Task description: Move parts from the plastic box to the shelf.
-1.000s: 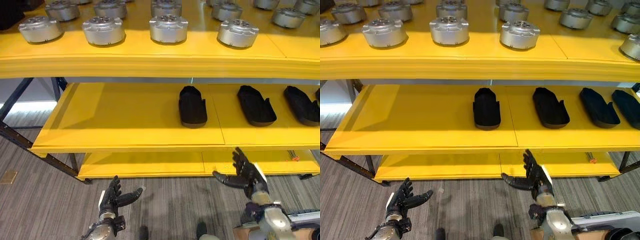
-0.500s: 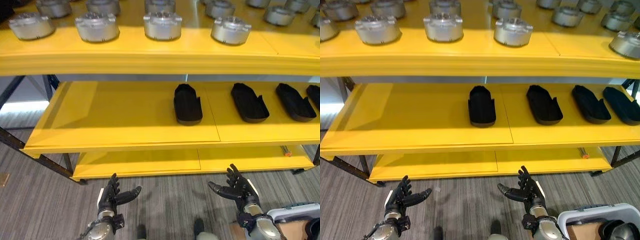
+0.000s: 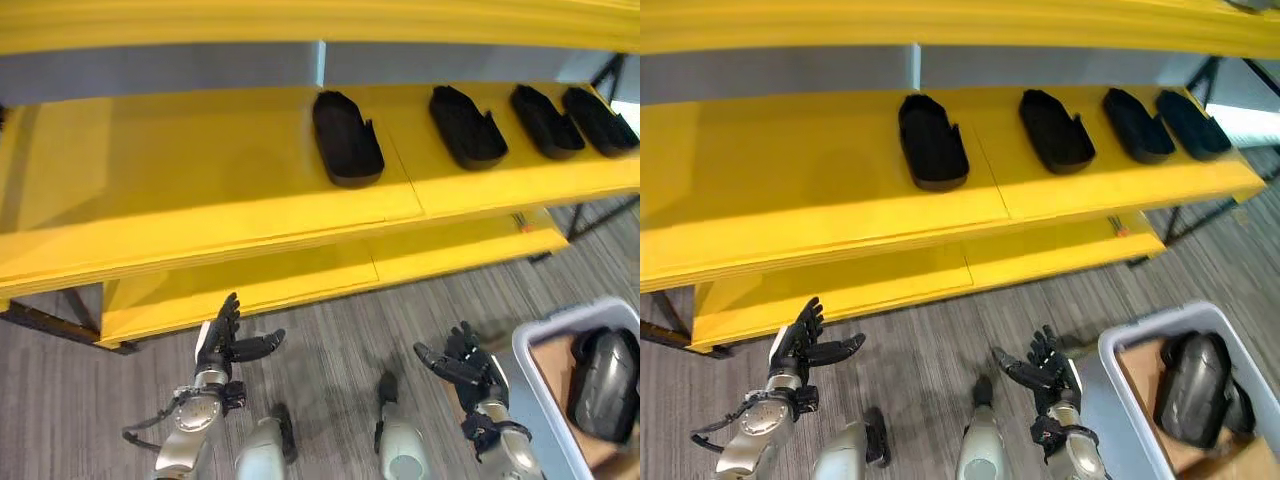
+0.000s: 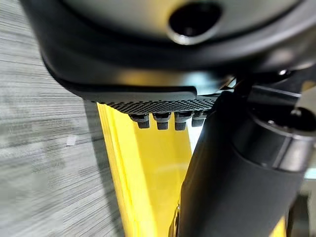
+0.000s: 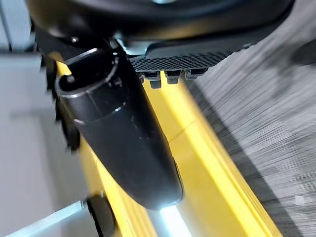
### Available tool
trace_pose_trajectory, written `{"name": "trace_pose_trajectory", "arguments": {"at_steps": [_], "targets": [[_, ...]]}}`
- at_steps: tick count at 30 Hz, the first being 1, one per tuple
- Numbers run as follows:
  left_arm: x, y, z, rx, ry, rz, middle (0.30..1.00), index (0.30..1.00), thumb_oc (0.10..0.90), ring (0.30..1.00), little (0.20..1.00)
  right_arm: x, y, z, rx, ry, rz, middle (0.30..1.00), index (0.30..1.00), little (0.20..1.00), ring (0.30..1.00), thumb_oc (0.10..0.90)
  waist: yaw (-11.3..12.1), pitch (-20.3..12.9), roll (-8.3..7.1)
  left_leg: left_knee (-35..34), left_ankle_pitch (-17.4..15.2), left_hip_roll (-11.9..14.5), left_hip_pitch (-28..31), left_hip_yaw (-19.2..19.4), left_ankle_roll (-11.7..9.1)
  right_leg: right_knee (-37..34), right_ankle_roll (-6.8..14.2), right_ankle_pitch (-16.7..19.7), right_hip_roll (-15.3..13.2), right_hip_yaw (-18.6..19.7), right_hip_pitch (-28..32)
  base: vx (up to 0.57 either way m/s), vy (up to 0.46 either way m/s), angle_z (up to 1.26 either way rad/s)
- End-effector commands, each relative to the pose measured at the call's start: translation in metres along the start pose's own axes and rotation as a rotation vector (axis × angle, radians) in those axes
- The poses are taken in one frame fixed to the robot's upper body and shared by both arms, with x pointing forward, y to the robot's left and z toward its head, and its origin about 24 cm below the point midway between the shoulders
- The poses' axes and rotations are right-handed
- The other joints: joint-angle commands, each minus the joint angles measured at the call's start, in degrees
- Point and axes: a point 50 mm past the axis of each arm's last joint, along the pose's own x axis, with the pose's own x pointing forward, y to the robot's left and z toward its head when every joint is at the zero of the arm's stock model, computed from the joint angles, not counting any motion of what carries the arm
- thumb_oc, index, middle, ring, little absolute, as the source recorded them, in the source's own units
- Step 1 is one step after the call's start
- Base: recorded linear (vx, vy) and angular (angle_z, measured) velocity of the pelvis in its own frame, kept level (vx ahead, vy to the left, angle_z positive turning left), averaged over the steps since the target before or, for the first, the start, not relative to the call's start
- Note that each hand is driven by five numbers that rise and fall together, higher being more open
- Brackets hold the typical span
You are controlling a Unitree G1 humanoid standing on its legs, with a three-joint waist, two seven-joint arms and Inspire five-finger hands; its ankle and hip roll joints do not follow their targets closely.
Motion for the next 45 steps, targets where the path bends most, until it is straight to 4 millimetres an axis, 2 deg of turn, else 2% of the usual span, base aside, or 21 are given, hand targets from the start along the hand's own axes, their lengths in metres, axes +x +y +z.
{"name": "trace_pose_trajectory", "arguments": {"at_steps": [1,3,4,7,8,15,18,25,28,32,33,34,35,37,38,39,41,42,43,44,45], "targets": [[-0.006,-0.002,0.049,-0.049,-0.265,-0.027,1.000,1.000,0.900,1.000,1.000,0.007,0.012,0.045,0.004,-0.229,0.091,1.000,1.000,1.000,1.000,0.900,3.3,-4.5,0.85,-10.7,-1.5,0.8,8.9,-1.8,-5.5,0.7,8.8,-9.2,-3.8,2.0,7.9,-0.08,-0.001,-1.03],[-0.010,-0.001,0.053,-0.056,-0.279,-0.036,1.000,1.000,0.900,1.000,1.000,0.011,0.025,0.052,0.000,-0.255,0.140,1.000,1.000,1.000,1.000,0.900,5.4,-6.4,0.98,-9.9,-0.7,2.4,7.5,1.8,-5.8,0.7,8.2,-10.4,-4.7,-0.4,13.1,-0.16,-0.081,-1.10],[-0.014,0.003,0.051,-0.054,-0.273,-0.037,1.000,1.000,0.900,1.000,1.000,0.013,0.035,0.057,-0.016,-0.274,0.185,1.000,1.000,1.000,1.000,0.900,7.4,-7.9,0.61,-9.4,-0.1,4.2,7.2,5.1,-6.6,-3.3,8.6,-8.7,-5.6,-3.7,16.8,-0.20,-0.193,-1.16],[-0.018,0.009,0.045,-0.055,-0.251,-0.020,1.000,1.000,0.900,1.000,1.000,0.011,0.035,0.056,-0.022,-0.267,0.197,1.000,1.000,1.000,1.000,0.900,8.0,-8.8,-0.33,-9.0,1.0,5.4,6.6,7.3,-7.7,-8.1,9.5,-7.9,-4.6,-5.3,17.6,-0.08,-0.176,-1.40],[-0.024,0.011,0.032,-0.096,-0.204,-0.002,1.000,1.000,0.900,1.000,1.000,-0.002,0.021,0.051,-0.027,-0.248,0.169,1.000,1.000,1.000,1.000,0.900,6.1,-9.4,-0.51,-10.4,4.1,7.4,6.9,8.7,-9.3,-10.9,9.6,-9.5,-2.1,-3.4,16.8,-0.05,-0.192,-1.48],[-0.029,0.010,0.020,-0.131,-0.157,-0.005,1.000,1.000,0.900,1.000,1.000,-0.015,-0.010,0.048,-0.076,-0.224,0.050,1.000,1.000,1.000,1.000,0.900,2.5,-10.6,0.32,-14.4,8.8,10.8,10.2,11.9,-11.8,-13.0,8.0,-13.8,2.7,0.5,16.3,-0.04,-0.146,-0.69],[-0.032,0.009,0.017,-0.139,-0.149,-0.005,1.000,1.000,0.900,1.000,1.000,-0.021,-0.023,0.051,-0.103,-0.229,-0.002,1.000,1.000,1.000,1.000,0.900,0.4,-10.8,1.22,-15.5,11.5,13.5,12.7,12.6,-13.5,-11.2,6.3,-17.2,5.5,2.6,16.5,-0.01,-0.139,-0.45],[-0.037,0.006,0.007,-0.165,-0.116,-0.003,1.000,1.000,0.900,1.000,1.000,-0.021,-0.024,0.056,-0.111,-0.244,0.001,1.000,1.000,1.000,1.000,0.900,-1.2,-10.9,3.07,-18.0,15.7,15.9,15.3,13.5,-15.3,-8.5,4.1,-20.9,9.0,4.4,16.3,-0.01,-0.139,-0.18],[-0.037,0.003,0.006,-0.173,-0.109,-0.009,1.000,1.000,0.900,1.000,1.000,-0.022,-0.022,0.056,-0.106,-0.250,0.002,1.000,1.000,1.000,1.000,0.900,-2.1,-10.2,4.29,-19.9,20.8,17.8,16.6,13.0,-17.3,-6.2,2.1,-22.7,11.8,5.9,15.4,-0.01,-0.202,0.03],[-0.039,0.005,0.000,-0.170,-0.081,-0.003,1.000,1.000,0.900,1.000,1.000,-0.026,-0.022,0.056,-0.129,-0.246,0.016,1.000,1.000,1.000,1.000,0.900,-3.0,-9.7,4.61,-20.6,23.1,18.5,17.4,11.3,-17.9,-5.8,0.9,-23.5,14.1,8.1,14.7,0.01,-0.156,-0.17],[-0.040,0.007,0.000,-0.173,-0.080,0.010,1.000,1.000,0.900,1.000,1.000,-0.027,-0.024,0.056,-0.152,-0.239,0.012,1.000,1.000,1.000,1.000,0.900,-2.2,-9.4,4.54,-19.8,24.7,18.2,17.1,7.5,-17.8,-6.0,0.6,-23.4,14.8,9.4,14.6,0.04,-0.095,-0.22],[-0.040,0.007,0.000,-0.173,-0.080,0.010,1.000,1.000,0.900,1.000,1.000,-0.027,-0.024,0.056,-0.153,-0.239,0.011,1.000,1.000,1.000,1.000,0.900,-2.3,-9.4,4.58,-19.7,24.8,18.3,17.0,7.3,-17.9,-6.0,0.5,-23.4,14.9,9.3,14.7,0.03,-0.067,-0.54],[-0.040,0.008,0.000,-0.177,-0.083,0.020,1.000,1.000,0.900,1.000,1.000,-0.028,-0.025,0.056,-0.153,-0.239,0.005,1.000,1.000,1.000,1.000,0.900,-1.6,-9.3,4.29,-19.5,24.4,17.3,16.4,4.2,-17.2,-6.5,0.3,-23.4,15.0,9.9,14.8,0.01,-0.069,-0.72],[-0.040,0.013,0.003,-0.197,-0.106,0.061,1.000,1.000,0.900,1.000,1.000,-0.025,-0.026,0.054,-0.165,-0.228,0.016,1.000,1.000,1.000,1.000,0.900,0.9,-8.6,3.37,-18.4,21.9,12.1,12.5,-9.3,-13.4,-8.5,0.2,-21.3,15.2,12.2,14.4,-0.04,-0.099,-0.60],[-0.041,0.014,0.003,-0.216,-0.113,0.077,1.000,1.000,0.900,1.000,1.000,-0.023,-0.024,0.054,-0.172,-0.222,0.028,1.000,1.000,1.000,1.000,0.900,2.1,-8.3,2.78,-17.6,19.1,9.2,11.6,-14.4,-12.3,-9.0,0.1,-20.9,15.2,14.0,14.2,0.05,-0.161,-0.50],[-0.042,0.013,0.002,-0.236,-0.111,0.084,1.000,1.000,0.900,1.000,1.000,-0.020,-0.022,0.054,-0.169,-0.217,0.047,1.000,1.000,1.000,1.000,0.900,3.8,-8.0,1.96,-17.0,14.3,2.6,8.1,-19.4,-11.1,-10.4,0.1,-20.2,15.5,15.8,15.0,0.17,-0.142,-0.88],[-0.041,0.011,0.002,-0.242,-0.107,0.075,1.000,1.000,0.900,1.000,1.000,-0.021,-0.023,0.055,-0.161,-0.220,0.046,1.000,1.000,1.000,1.000,0.900,3.7,-7.8,1.81,-17.6,14.5,2.0,6.4,-17.9,-11.0,-11.3,0.3,-20.2,15.5,15.6,16.0,0.16,-0.055,-0.82],[-0.041,0.010,-0.001,-0.236,-0.090,0.064,1.000,1.000,0.900,1.000,1.000,-0.022,-0.025,0.056,-0.151,-0.226,0.038,1.000,1.000,1.000,1.000,0.900,4.2,-7.5,2.27,-19.3,16.8,1.1,3.3,-16.7,-11.2,-12.0,0.2,-20.4,16.0,15.1,16.7,0.10,0.020,-0.41],[-0.041,0.010,-0.001,-0.236,-0.090,0.063,1.000,1.000,0.900,1.000,1.000,-0.022,-0.025,0.056,-0.151,-0.226,0.037,1.000,1.000,1.000,1.000,0.900,4.1,-7.7,2.20,-19.4,16.8,1.0,3.2,-16.7,-11.2,-12.0,0.3,-20.5,15.9,15.0,16.6,0.19,0.053,-0.09],[-0.042,0.011,-0.004,-0.217,-0.077,0.051,1.000,1.000,0.900,1.000,1.000,-0.021,-0.025,0.058,-0.157,-0.231,0.036,1.000,1.000,1.000,1.000,0.900,5.2,-7.0,2.84,-22.8,18.1,-1.2,1.0,-17.3,-11.3,-12.2,0.2,-20.7,17.1,15.9,17.3,0.16,0.055,-0.18],[-0.044,0.011,-0.005,-0.213,-0.070,0.048,1.000,1.000,0.900,1.000,1.000,-0.021,-0.025,0.057,-0.156,-0.230,0.037,1.000,1.000,1.000,1.000,0.900,5.6,-6.8,2.90,-24.3,18.4,-1.7,0.8,-17.3,-11.4,-12.1,0.2,-21.1,17.6,16.5,17.8,0.24,0.088,-0.47]]}}
